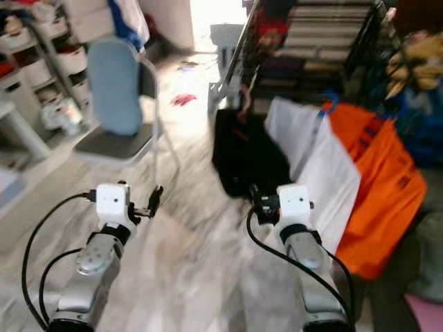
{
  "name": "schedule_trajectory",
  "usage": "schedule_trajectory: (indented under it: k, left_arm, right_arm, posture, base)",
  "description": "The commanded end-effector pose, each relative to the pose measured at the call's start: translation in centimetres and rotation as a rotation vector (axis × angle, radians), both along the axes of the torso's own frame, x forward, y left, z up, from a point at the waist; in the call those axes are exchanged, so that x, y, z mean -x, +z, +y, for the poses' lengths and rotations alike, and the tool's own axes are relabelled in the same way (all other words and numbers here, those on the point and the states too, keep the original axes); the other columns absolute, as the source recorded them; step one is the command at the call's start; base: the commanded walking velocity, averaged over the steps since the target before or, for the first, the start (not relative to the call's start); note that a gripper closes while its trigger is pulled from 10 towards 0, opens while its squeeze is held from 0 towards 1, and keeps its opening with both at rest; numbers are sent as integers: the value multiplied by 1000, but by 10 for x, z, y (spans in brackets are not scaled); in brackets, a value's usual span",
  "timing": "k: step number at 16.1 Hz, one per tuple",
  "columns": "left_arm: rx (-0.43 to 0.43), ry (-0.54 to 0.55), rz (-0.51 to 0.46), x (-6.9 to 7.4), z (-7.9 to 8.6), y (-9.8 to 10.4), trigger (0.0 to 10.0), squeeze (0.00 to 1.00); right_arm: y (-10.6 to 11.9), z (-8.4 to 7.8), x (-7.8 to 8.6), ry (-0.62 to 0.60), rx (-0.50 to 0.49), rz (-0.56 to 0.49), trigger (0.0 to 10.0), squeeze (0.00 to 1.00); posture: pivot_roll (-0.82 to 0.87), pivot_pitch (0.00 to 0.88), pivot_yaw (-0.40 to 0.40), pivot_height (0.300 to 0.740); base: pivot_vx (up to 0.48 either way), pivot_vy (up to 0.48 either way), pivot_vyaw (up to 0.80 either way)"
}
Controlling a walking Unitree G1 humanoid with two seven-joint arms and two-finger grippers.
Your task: Hang hanger
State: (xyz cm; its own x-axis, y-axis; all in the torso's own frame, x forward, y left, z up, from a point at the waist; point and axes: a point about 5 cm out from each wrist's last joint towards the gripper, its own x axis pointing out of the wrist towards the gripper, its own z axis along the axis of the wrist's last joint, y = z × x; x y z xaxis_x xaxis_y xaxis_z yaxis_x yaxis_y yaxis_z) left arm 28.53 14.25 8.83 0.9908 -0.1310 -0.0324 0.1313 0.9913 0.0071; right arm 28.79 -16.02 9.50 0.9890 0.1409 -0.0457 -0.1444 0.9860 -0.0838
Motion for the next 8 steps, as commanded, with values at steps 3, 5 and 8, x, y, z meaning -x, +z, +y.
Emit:
schedule_trajectory:
  k: [3, 5, 8]
  left_arm:
    - [1, 13, 17, -2, 8, 0, 10000, 0]
    - [17, 2, 43, -1, 6, -2, 10000, 0]
    - [21, -9, 60, 0, 4, -4, 10000, 0]
  right_arm:
    - [0, 7, -1, 18, -12, -1, 10000, 0]
    - [-1, 7, 0, 17, -14, 1, 10000, 0]
    - [-2, 8, 0, 17, -13, 4, 10000, 0]
  posture:
    - [-128, 0, 55, 740]
    - [-128, 0, 57, 740]
    - [-123, 0, 56, 740]
  base:
    - [410, 171, -408]
    - [364, 309, 0]
    - [281, 388, 0]
